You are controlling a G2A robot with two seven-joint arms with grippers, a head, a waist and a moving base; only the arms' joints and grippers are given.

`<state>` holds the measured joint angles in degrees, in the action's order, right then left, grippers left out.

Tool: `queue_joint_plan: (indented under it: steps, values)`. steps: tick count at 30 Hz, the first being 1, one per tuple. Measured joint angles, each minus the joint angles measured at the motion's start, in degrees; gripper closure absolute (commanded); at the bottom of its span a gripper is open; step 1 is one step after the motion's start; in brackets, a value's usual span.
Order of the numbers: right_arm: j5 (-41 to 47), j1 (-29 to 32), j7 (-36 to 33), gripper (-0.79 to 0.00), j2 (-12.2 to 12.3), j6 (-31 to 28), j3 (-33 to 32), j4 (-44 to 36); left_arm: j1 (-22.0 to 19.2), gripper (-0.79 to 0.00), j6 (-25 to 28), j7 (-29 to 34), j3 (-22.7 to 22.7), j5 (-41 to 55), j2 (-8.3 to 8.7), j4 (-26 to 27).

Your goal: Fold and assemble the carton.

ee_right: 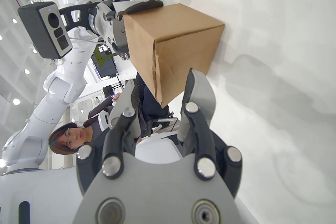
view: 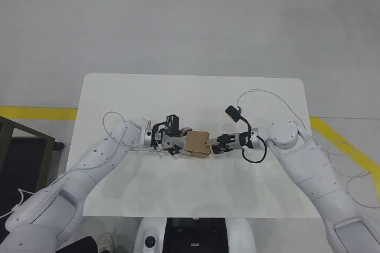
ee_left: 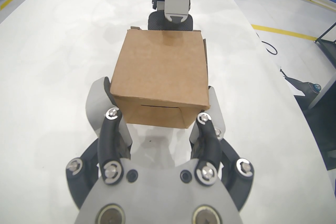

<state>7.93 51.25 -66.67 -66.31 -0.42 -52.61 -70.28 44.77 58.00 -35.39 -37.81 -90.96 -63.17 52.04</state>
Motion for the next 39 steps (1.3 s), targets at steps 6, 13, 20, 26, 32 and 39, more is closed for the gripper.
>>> queue_joint_plan:
  steps: [6, 13, 20, 26, 32, 39]
  values:
    - [-0.3, 2.2, -0.7, -0.299, 0.7, 1.0, -1.0, -4.5, -0.3, -0.471, 0.0, 0.1, 0.1, 0.0, -0.11, -0.1]
    - [-0.5, 3.0, -0.8, -0.302, 0.8, 1.5, -0.5, -6.7, -0.4, -0.471, 0.0, 0.2, 0.3, 0.1, -0.17, -0.4]
    - [-0.2, 2.3, -0.6, -0.305, 0.4, 1.3, 0.6, -6.0, -0.4, -0.471, 0.0, 0.2, 0.3, 0.1, -0.19, -0.2]
    - [0.3, 1.8, -0.4, -0.36, 0.3, 0.8, 0.7, -5.0, -0.3, -0.502, 0.0, 0.2, 0.2, 0.1, -0.15, -0.1]
    - [0.4, 2.3, -0.1, -0.708, 1.0, 0.3, -1.8, -4.7, -0.4, -0.785, -0.1, 0.0, -0.1, 0.3, -0.09, -0.2]
    - [-0.8, 4.4, 1.1, -0.785, 2.5, -0.9, -6.3, -6.8, -0.5, -0.785, -0.2, -0.4, -0.7, 0.1, 0.05, -0.2]
